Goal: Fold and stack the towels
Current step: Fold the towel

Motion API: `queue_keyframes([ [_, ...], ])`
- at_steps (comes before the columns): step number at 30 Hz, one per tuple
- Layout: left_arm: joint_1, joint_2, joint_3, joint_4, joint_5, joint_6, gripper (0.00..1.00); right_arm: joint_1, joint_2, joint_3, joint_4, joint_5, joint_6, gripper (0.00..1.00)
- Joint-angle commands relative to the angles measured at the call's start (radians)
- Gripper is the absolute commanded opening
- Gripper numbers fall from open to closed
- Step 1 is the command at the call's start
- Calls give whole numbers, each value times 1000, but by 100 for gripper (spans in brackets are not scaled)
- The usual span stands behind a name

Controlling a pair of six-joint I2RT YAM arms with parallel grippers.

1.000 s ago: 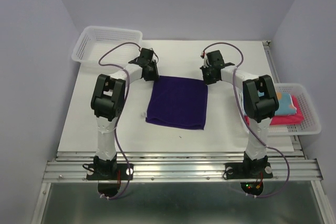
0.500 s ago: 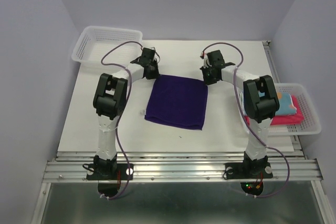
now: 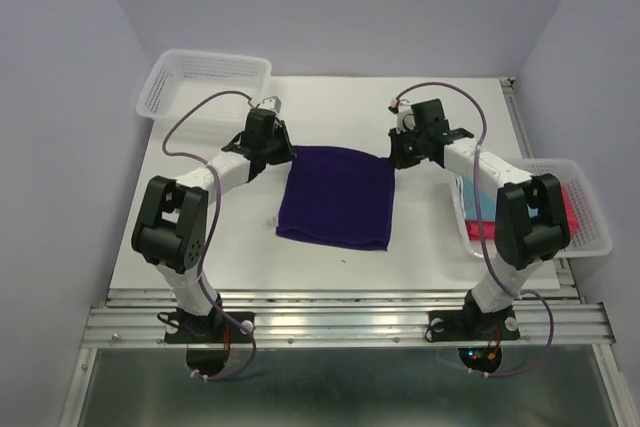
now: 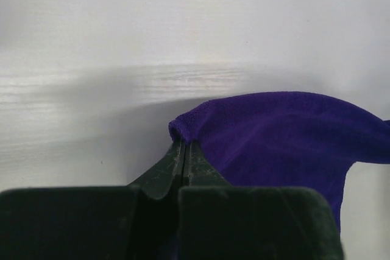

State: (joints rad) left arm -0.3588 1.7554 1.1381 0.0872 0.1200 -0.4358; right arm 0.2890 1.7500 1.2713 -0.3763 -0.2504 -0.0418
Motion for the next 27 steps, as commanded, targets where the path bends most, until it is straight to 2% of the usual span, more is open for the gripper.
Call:
queue_keyframes([
  [1, -5, -103, -121, 120, 32, -29, 0, 4, -85, -91, 36, -82, 33, 1],
  [7, -12, -232, -299, 215, 95, -80, 0, 30, -220, -228, 50, -108, 114, 1],
  [16, -26, -465, -537, 269, 49, -156, 0, 100, -408, -414, 71, -168, 177, 1],
  [19, -31, -520, -601, 282, 41, -178, 0, 139, -444, -447, 66, -136, 198, 1],
  [27, -34, -540, -699, 302, 40, -208, 0, 157, -518, -516, 62, -69, 244, 1],
])
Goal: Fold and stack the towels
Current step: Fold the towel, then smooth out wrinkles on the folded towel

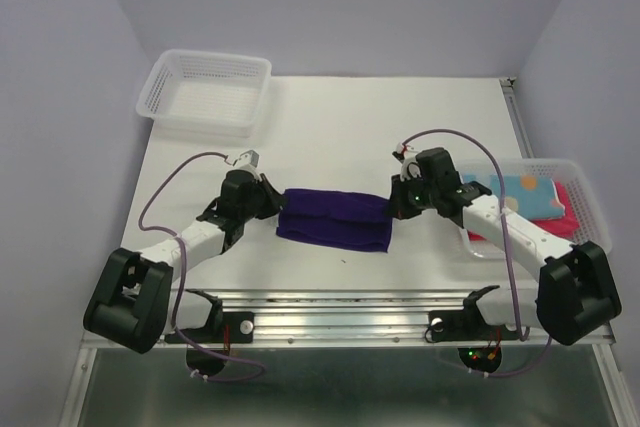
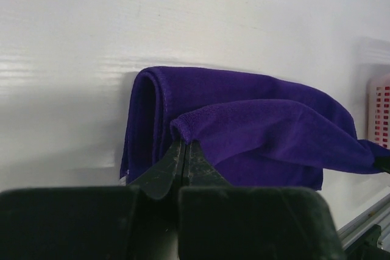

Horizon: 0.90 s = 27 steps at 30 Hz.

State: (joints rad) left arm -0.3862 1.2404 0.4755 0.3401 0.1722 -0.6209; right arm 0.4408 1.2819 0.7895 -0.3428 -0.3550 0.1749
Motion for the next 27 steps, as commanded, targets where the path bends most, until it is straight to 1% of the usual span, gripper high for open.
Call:
queue_keyframes([
  [1, -6, -38, -44, 53, -16, -28, 0, 7, -56, -39, 24, 45, 31, 1],
  [7, -6, -93, -92, 48, -31, -39, 0, 6, -90, -76, 41, 11, 47, 1],
  [11, -6, -64, -97, 48, -27, -42, 0, 12, -69, -108, 80, -19, 66, 4],
  [16, -6, -21, -109, 27, 0, -62, 0, 26, -58, -162, 102, -1, 141, 7],
  [19, -6, -65, -117, -35, -19, -92, 1, 45, -88, -226, 134, -5, 202, 10],
  [20, -6, -84, -123, -52, -36, -102, 13, 53, -110, -261, 146, -12, 231, 12],
  [21, -6, -102, -124, -73, -46, -108, 20, 55, -121, -285, 154, -16, 248, 24],
  [22, -6, -149, -127, -123, -59, -111, 25, 59, -133, -303, 163, -30, 264, 31],
  [23, -6, -176, -139, -145, -65, -118, 41, 61, -166, -320, 163, -35, 300, 41],
  [24, -6, -205, -146, -173, -75, -129, 48, 61, -186, -338, 165, -45, 317, 54],
  [25, -8, -267, -153, -220, -83, -144, 52, 62, -211, -367, 163, -55, 340, 56],
  [26, -8, -298, -162, -245, -100, -155, 64, 64, -236, -384, 163, -62, 360, 58],
  [27, -10, -329, -175, -272, -111, -164, 90, 64, -260, -397, 162, -68, 389, 62],
])
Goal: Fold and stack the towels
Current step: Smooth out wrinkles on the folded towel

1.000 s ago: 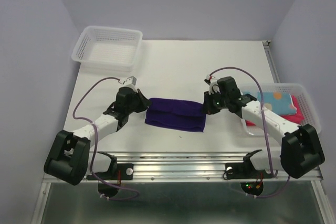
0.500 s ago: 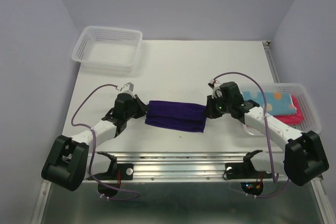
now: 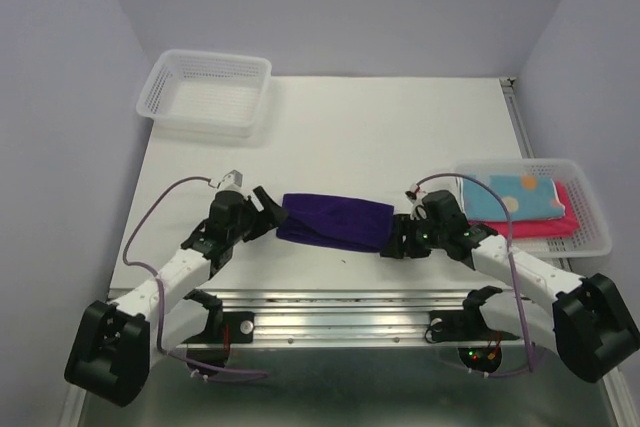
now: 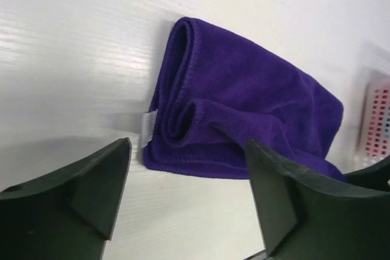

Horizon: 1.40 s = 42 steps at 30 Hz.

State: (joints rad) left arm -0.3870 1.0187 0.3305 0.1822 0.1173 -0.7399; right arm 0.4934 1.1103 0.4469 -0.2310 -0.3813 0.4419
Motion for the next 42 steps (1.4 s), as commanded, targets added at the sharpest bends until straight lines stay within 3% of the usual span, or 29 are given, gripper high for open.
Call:
queue_keyframes([
  [1, -7, -168, -33, -163, -76, -50, 97, 11, -145, -63, 27, -35, 132, 69],
  [3, -9, -221, -25, -220, -109, -64, 99, 11, -199, -59, 0, -15, 135, 80],
  [4, -9, -262, -21, -251, -154, -67, 99, 11, -237, -35, -14, 20, 130, 100],
  [9, -9, -247, 54, -230, -182, -26, 99, 13, -210, 73, -64, 133, 110, 100],
  [15, -19, -53, 207, -118, -67, 54, 99, 20, -15, 188, 2, 211, 101, 100],
  [21, -133, 87, 288, -27, -25, 80, 99, 23, 124, 240, -8, 321, 161, 100],
  [29, -216, 224, 217, 76, 41, 59, 99, 59, 253, 243, 1, 372, 193, 100],
  [35, -228, 167, 91, 54, 55, 22, 99, 71, 258, 234, -10, 403, 205, 99],
  [39, -230, 83, 15, -1, 3, -12, 99, 82, 264, 227, -13, 407, 213, 90],
  [42, -230, 55, -10, -36, -34, -35, 99, 99, 282, 222, -16, 407, 224, 78],
])
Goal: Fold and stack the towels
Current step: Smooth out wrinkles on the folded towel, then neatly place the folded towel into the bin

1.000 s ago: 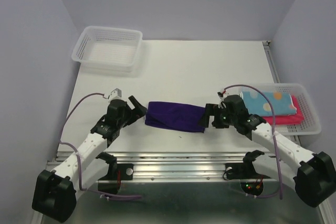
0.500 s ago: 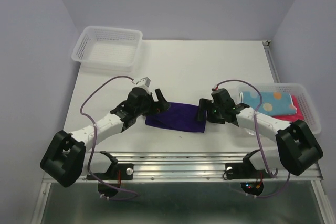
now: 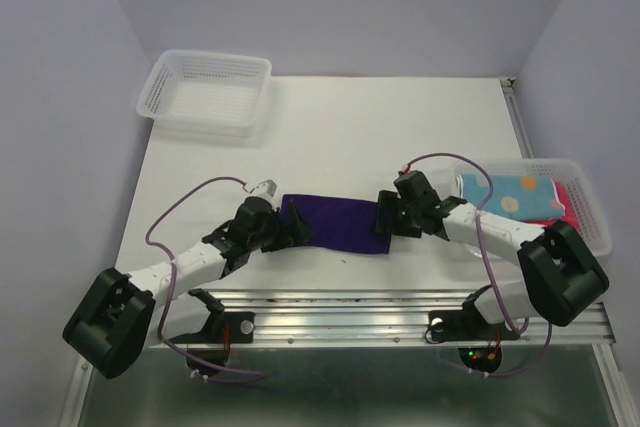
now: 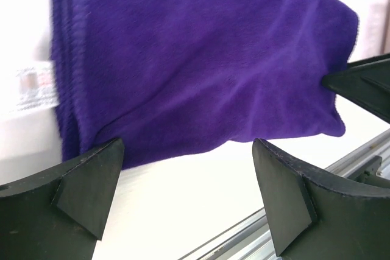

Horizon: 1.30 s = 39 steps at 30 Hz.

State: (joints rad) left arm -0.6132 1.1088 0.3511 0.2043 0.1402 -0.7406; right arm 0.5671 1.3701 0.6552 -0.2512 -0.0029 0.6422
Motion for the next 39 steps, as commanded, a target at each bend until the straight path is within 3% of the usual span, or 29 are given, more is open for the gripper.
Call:
queue_keyframes([
  [1, -3, -36, -31, -62, -60, -36, 99, 31, 27, 12, 1, 27, 28, 75],
  [6, -3, -63, 2, -68, -85, -25, 99, 80, 52, 7, -26, 66, 71, 66],
  [9, -3, -86, 35, -100, -126, -22, 99, 88, 66, 14, -52, 132, 92, 51],
  [10, -3, -92, 45, -117, -132, -20, 99, 89, 69, 15, -56, 145, 97, 40],
  [14, -3, -128, 90, -154, -201, -16, 99, 89, 118, 35, -65, 233, 93, 28],
  [15, -3, -135, 98, -166, -211, -14, 99, 91, 130, 62, -72, 245, 83, 20],
  [16, -3, -139, 101, -166, -221, -14, 99, 91, 144, 76, -76, 257, 68, 20],
  [17, -3, -148, 109, -187, -247, -14, 99, 91, 158, 92, -94, 288, 56, 5],
  [18, -3, -152, 114, -198, -258, -14, 99, 91, 167, 116, -112, 306, 12, 1],
  [29, -2, -164, 166, -282, -343, 7, 99, 83, 150, 480, -695, 791, -243, 1],
  [39, 0, -171, 219, -339, -404, 44, 99, 13, -3, 662, -839, 842, -392, 1],
])
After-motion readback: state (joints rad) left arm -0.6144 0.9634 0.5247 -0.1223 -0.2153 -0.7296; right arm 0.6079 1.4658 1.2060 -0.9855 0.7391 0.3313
